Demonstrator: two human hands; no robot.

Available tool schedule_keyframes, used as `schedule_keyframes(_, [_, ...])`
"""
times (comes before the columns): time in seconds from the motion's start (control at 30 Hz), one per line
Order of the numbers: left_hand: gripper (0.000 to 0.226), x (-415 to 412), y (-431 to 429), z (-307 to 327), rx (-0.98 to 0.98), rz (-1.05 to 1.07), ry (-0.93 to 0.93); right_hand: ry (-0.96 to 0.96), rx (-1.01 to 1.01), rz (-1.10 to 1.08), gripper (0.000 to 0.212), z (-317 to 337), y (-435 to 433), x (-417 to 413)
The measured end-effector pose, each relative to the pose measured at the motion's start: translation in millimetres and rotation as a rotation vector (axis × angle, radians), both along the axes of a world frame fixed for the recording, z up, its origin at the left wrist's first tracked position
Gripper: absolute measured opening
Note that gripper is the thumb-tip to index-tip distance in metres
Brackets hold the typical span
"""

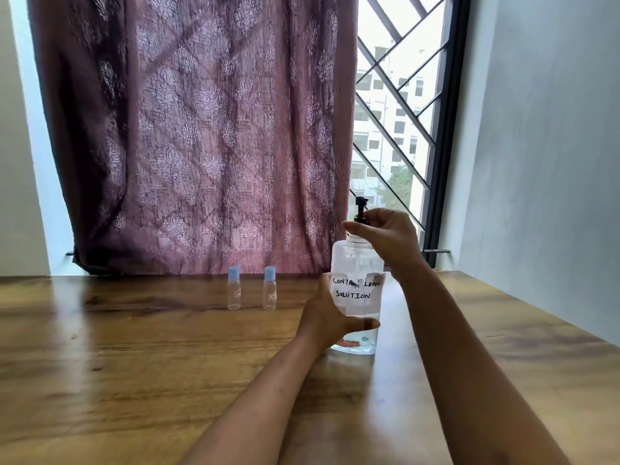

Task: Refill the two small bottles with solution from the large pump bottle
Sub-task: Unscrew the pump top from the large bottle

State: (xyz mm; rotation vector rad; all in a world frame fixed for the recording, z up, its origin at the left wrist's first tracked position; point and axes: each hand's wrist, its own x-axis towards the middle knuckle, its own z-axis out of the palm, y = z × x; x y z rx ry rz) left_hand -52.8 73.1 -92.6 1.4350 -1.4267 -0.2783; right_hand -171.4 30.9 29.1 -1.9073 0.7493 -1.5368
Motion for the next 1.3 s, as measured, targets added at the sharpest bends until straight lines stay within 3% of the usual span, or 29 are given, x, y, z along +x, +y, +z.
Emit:
schedule_keyframes(0.13, [0.099, 0.3, 1.6, 2.9, 0.013, -0.015, -0.024, 0.042, 0.019, 0.082, 0.029, 4.5, -0.2, -6.6])
schedule_keyframes(0.23, [0.1, 2.4, 3.3, 4.0, 0.033, -0.044, -0.048, 0.022, 0.07, 0.307, 0.023, 2.2, -3.3, -13.7])
schedule_keyframes(0.4, [0.099, 1.9, 4.7, 4.7, 0.056, -0.08, -0.014, -0.002, 0.212, 0.621, 0.041, 6.3, -9.7, -25.9])
schedule_keyframes(0.53, [0.095, 7.0, 4.4, 3.3, 0.073, -0.125, 0.044, 0.008, 0.208, 0.579, 0.037, 1.0, -10.3, -19.9])
schedule_keyframes(0.63, [0.097, 13.8, 4.5, 3.3, 0.086, -0.142, 0.088, -0.03, 0.098, 0.355, 0.028, -6.6, -7.6, -5.7])
schedule_keyframes(0.77, [0.1, 30.6, 9.3, -0.9, 0.028, 0.014, 0.009, -0.144, 0.024, 0.028, 0.027, -13.1, -11.7, 4.9])
schedule_keyframes(0.87, [0.105, 35.0, 10.1, -5.4, 0.134, -0.032, 0.029, -0.189, 0.0, -0.067, 0.028, -15.7, -14.7, 4.9])
schedule_keyframes(1.0, [0.111, 11.4, 3.6, -9.8, 0.161, -0.12, 0.004, -0.19, -0.012, 0.082, 0.019, -17.8, -13.5, 4.2])
schedule_keyframes(1.17, [0.107, 1.7, 2.1, -12.1, 0.043, -0.031, 0.008, -0.216, 0.125, 0.532, 0.028, -15.2, -12.6, -3.1])
schedule_keyframes(1.3, [0.1, -2.1, 3.9, -13.2, 0.023, 0.066, -0.027, -0.145, 0.119, 0.474, 0.025, -12.7, -12.0, -3.4])
